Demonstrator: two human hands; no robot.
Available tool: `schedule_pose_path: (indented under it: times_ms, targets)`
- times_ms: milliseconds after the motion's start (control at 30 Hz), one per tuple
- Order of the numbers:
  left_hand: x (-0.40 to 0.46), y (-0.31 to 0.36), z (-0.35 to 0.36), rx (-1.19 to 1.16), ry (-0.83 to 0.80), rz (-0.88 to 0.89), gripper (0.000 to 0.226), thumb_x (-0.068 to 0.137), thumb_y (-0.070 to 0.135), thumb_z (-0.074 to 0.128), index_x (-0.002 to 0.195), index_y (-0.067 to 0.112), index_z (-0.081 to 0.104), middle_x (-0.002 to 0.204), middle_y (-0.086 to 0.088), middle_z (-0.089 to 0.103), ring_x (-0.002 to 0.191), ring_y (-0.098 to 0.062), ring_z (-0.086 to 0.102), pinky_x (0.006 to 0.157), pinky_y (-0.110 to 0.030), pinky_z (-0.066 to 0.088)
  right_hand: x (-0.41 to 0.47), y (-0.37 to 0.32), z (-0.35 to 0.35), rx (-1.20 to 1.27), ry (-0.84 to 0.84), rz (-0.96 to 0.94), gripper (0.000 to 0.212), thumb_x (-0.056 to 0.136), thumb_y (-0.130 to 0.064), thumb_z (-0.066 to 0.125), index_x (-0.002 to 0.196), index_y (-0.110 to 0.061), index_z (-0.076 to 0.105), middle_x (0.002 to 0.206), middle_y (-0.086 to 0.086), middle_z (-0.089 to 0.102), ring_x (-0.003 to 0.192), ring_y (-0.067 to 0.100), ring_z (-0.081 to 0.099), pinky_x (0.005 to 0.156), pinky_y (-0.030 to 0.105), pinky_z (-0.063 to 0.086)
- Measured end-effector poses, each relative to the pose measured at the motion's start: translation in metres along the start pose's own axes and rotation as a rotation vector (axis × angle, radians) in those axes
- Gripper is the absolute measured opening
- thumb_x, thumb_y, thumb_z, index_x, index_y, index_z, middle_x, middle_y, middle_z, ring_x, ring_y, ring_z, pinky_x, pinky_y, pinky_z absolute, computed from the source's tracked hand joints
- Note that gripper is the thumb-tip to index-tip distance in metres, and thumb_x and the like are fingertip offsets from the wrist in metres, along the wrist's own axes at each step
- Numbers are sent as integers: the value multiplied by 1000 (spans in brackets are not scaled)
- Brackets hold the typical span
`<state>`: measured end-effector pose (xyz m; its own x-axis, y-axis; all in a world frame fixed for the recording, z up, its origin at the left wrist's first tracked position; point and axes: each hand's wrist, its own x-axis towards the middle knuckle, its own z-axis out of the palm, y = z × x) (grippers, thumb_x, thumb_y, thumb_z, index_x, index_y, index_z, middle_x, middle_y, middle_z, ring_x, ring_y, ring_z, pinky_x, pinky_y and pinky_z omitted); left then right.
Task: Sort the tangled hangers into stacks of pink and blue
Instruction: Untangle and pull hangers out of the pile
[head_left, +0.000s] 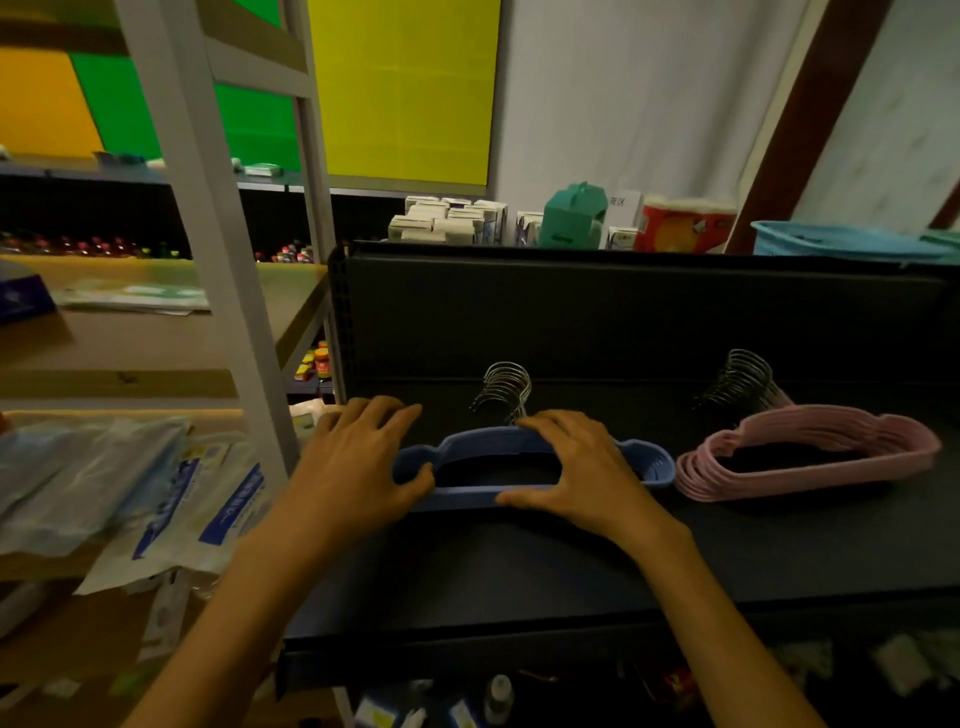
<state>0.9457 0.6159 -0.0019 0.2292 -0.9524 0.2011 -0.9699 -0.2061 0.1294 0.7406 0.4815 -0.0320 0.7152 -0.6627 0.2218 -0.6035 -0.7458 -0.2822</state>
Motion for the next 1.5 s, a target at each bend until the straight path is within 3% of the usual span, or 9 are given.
schedule_pose_path:
  times_ms: [133, 500, 767, 1000, 1333, 1500]
  targets:
    - [10, 12, 6, -6, -9, 41, 73, 87, 57, 49, 148, 28, 19, 151, 2, 24, 138, -19, 22, 113, -41, 24, -14, 6, -15, -37, 1, 35, 83, 73, -70, 57, 142, -39, 24, 148, -12, 26, 134, 11, 23, 103, 25, 19]
    - [50, 127, 26, -29, 0, 238, 72, 86, 60, 47, 147, 28, 24, 149, 2, 29, 135, -21, 26, 108, -41, 27, -117, 93, -81, -192, 233, 284, 58, 83, -43, 64, 135, -27, 45, 140, -7, 46, 131, 12, 37, 108, 23, 18]
    - [64, 275, 38, -61, 14, 404, 71, 84, 59, 49, 144, 27, 28, 145, 0, 33, 132, -22, 30, 105, -40, 29, -217, 195, -135, -294, 266, 423, 59, 85, -55, 54, 136, -26, 45, 142, -6, 44, 132, 11, 34, 109, 22, 14]
    - [63, 408, 62, -91, 55, 482, 68, 84, 59, 48, 142, 28, 32, 143, 1, 37, 130, -22, 32, 103, -41, 30, -315, 291, -171, -292, 250, 518, 57, 88, -51, 52, 139, -27, 41, 144, -9, 39, 135, 8, 28, 111, 25, 13]
    - [92, 560, 103, -93, -6, 573, 72, 86, 60, 44, 146, 24, 26, 146, 1, 33, 133, -21, 29, 107, -38, 30, -403, 412, -213, -274, 286, 641, 56, 87, -52, 54, 136, -28, 44, 140, -10, 43, 131, 9, 33, 106, 24, 19]
    - [123, 625, 128, -101, -75, 612, 73, 86, 60, 45, 147, 25, 25, 147, 1, 31, 133, -21, 28, 107, -41, 30, -423, 473, -220, -269, 277, 691, 65, 80, -62, 42, 136, -29, 44, 140, -9, 44, 129, 11, 37, 104, 23, 20]
